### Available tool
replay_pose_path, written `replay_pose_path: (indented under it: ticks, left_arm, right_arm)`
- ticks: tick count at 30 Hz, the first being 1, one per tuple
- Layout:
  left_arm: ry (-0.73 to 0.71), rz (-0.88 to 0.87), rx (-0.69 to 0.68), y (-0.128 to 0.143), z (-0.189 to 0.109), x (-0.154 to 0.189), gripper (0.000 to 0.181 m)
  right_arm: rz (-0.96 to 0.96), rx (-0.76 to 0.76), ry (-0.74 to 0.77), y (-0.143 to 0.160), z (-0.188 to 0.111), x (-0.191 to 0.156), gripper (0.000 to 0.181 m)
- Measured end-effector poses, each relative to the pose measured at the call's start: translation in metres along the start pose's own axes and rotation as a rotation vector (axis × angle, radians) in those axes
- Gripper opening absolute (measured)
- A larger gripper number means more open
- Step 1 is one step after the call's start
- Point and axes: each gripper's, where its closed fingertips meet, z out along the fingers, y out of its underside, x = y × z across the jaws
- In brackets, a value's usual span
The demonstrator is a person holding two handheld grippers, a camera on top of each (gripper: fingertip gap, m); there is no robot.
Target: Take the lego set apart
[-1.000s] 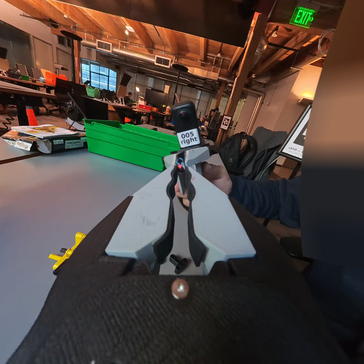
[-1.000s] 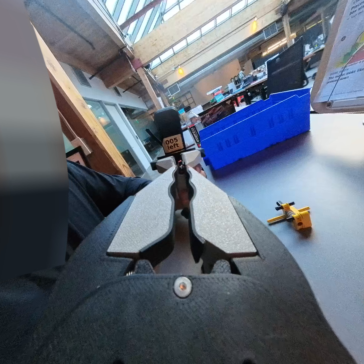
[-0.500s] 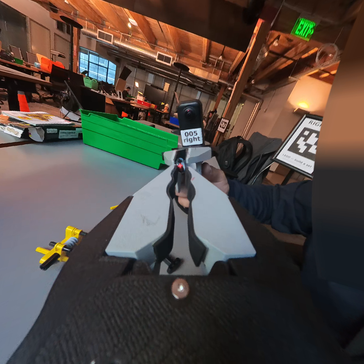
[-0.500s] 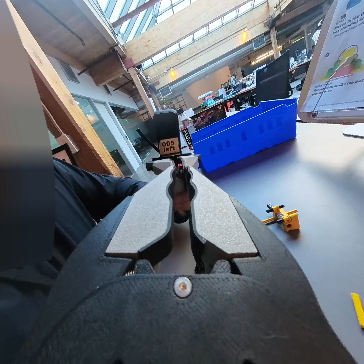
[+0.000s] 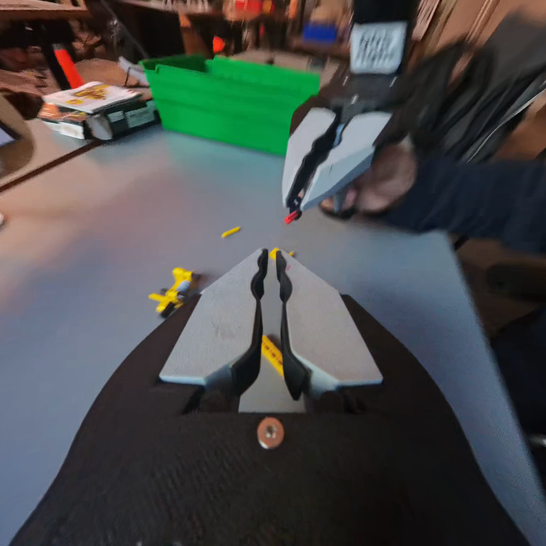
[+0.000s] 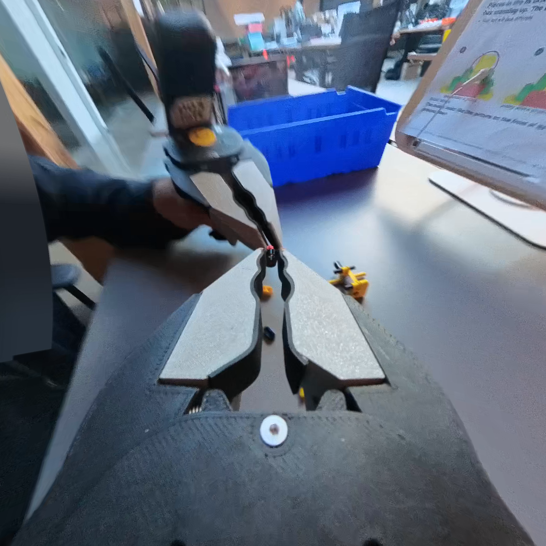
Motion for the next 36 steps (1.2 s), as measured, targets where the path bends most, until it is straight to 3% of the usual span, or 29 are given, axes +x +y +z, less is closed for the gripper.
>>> replay_pose_path:
  ticks: [6, 10, 16, 19, 26, 30, 33, 36]
  left_arm:
    - [-0.150, 0.319, -0.223, 0.021, 0.005, 0.000, 0.011]
    - [-0.189, 0.438, -0.275, 0.027, 0.012, 0.006, 0.009]
    - [-0.257, 0.558, -0.335, 0.033, 0.015, 0.005, 0.004]
    - [-0.293, 0.624, -0.350, 0.032, 0.014, 0.004, 0.003]
    - [-0.294, 0.644, -0.330, 0.028, 0.014, 0.009, 0.002]
    - [-0.228, 0.540, -0.291, 0.022, 0.012, 0.017, 0.001]
    - [-0.128, 0.399, -0.254, 0.017, 0.012, 0.027, 0.001]
    - [-0.140, 0.386, -0.271, 0.020, 0.012, 0.024, 0.002]
  right_arm:
    - [-0.230, -0.189, 0.088, 0.023, 0.009, -0.006, 0.005]
    - [-0.381, -0.279, 0.154, 0.034, 0.015, -0.008, 0.005]
    - [-0.439, -0.330, 0.172, 0.040, 0.021, -0.012, 0.005]
    - [-0.374, -0.305, 0.151, 0.038, 0.021, -0.012, 0.005]
    - [-0.113, -0.175, 0.009, 0.029, 0.021, -0.015, 0.005]
    - [-0.016, -0.111, -0.071, 0.021, 0.017, -0.019, 0.007]
    - [-0.020, -0.093, -0.078, 0.018, 0.015, -0.019, 0.017]
    - [-0.034, -0.114, -0.085, 0.021, 0.018, -0.022, 0.006]
